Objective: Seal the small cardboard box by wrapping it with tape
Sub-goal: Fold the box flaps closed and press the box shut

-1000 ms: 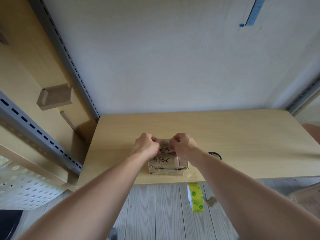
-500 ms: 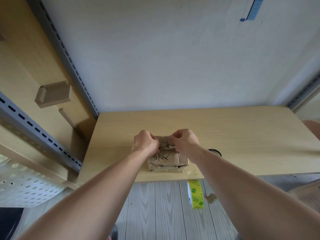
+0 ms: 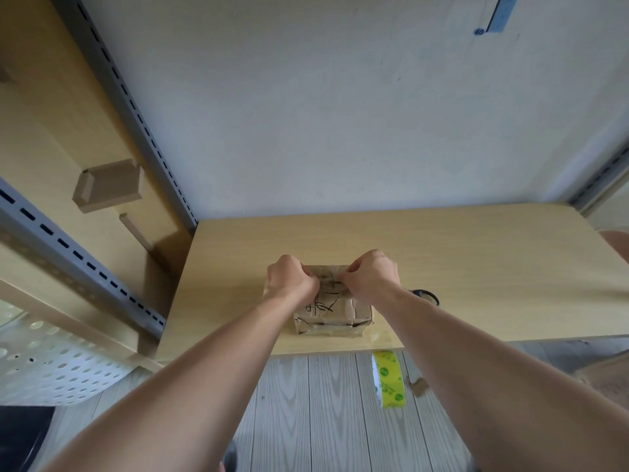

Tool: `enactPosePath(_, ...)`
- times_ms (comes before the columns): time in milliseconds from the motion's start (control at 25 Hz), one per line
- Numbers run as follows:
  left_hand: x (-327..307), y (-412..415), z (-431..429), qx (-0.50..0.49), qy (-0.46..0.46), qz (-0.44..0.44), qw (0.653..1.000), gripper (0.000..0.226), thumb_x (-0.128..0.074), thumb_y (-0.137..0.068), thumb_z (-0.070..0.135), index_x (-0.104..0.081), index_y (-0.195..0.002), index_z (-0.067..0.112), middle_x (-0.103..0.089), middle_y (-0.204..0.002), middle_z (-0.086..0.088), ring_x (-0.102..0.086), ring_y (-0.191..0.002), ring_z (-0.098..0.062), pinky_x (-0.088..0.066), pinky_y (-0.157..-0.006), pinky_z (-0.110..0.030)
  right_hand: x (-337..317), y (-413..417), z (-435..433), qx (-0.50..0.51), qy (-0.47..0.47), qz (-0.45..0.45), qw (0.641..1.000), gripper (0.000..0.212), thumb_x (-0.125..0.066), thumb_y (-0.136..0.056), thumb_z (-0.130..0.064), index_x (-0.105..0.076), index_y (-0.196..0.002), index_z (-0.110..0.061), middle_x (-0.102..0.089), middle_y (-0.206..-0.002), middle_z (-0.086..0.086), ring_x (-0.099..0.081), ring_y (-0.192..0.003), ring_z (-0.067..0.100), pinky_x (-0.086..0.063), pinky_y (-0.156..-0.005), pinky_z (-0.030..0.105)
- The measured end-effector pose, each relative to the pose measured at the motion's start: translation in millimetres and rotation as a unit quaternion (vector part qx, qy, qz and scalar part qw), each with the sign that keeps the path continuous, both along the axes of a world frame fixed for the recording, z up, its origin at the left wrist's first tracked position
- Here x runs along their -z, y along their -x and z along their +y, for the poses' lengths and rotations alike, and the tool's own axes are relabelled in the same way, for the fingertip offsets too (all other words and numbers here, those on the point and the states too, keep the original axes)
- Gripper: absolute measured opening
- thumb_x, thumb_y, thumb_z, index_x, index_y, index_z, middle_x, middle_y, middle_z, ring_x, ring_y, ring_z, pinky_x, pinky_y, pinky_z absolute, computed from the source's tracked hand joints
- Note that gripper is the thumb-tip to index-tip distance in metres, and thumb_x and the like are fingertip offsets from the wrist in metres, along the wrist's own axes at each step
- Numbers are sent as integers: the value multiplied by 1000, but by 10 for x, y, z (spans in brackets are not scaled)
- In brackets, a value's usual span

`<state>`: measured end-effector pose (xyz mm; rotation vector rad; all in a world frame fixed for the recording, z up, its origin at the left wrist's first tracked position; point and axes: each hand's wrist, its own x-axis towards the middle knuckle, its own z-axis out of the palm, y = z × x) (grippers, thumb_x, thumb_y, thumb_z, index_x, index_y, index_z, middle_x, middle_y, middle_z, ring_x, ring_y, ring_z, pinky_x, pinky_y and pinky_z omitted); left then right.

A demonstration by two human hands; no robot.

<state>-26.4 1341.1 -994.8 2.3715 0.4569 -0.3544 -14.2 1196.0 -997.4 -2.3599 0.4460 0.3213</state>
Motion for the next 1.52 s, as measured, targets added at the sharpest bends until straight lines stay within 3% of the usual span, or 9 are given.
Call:
enactPosePath(160,35,-24,-14,6,-24,-8,1000,15,-62,-85,18,-75,-84,10,-73,-86,-7,-67,-80,-25,-38,-47,-21,6,15,-28,1,2,-10,1000,15,-75,-86,-28,-77,-90,-14,-70,-82,2,-53,-57,6,-37,-43,16)
enactPosePath(320,81,-9,-47,65,-65,-34,995,19,-56,-93,18,-71,-97,8,-71,-93,-12,-65,-82,-28,-48,-62,-28,25,28,-56,1,-4,-17,1000,20,-78,-85,-31,-75,-85,-11,-68,-78,3,-59,-62,14,-44,-50,20)
enactPosePath(480,120,-29,-18,89,-87,-60,990,21,-61,-97,22,-71,-96,4,-72,-93,-14,-68,-89,-32,-50,-69,-30,45,35,-57,-2,-2,-20,1000,22,-77,-86,-32,-72,-83,-11,-63,-71,1,-58,-60,15,-48,-54,25)
enactPosePath(760,112,-30,-32,101,-126,-72,984,27,-66,-95,27,-63,-76,8,-62,-74,-10,-62,-74,-31,-42,-61,-29,91,50,-46,-20,45,-41,998,20,-71,-90,-34,-68,-89,-14,-62,-72,0,-54,-58,12,-35,-44,21)
enactPosePath(1000,65,-70,-44,101,-142,-42,984,31,-70,-93,32,-58,-76,10,-65,-82,-13,-56,-74,-32,-43,-63,-29,154,59,-14,-27,117,-56,991,20,-68,-92,-38,-65,-93,-19,-65,-82,1,-59,-71,21,-36,-50,24)
enactPosePath(1160,57,-94,-31,108,-150,-17,983,40,-71,-92,34,-49,-68,11,-66,-85,-14,-57,-74,-31,-42,-63,-29,161,53,-37,-20,111,-41,993,21,-67,-91,-40,-65,-96,-19,-64,-82,0,-57,-71,21,-33,-49,23)
enactPosePath(1360,6,-89,-37,108,-141,3,984,34,-69,-94,33,-52,-77,10,-54,-79,-8,-54,-76,-29,-42,-64,-29,190,45,-36,-22,96,-30,995,23,-66,-92,-42,-63,-96,-19,-62,-83,0,-56,-71,18,-33,-48,24)
enactPosePath(1520,-1,-105,-21,106,-127,17,986,36,-68,-96,33,-51,-75,9,-55,-79,-7,-54,-71,-25,-41,-59,-28,199,29,-43,-19,78,-23,996,27,-66,-92,-44,-64,-96,-17,-62,-83,0,-54,-67,16,-31,-47,24)
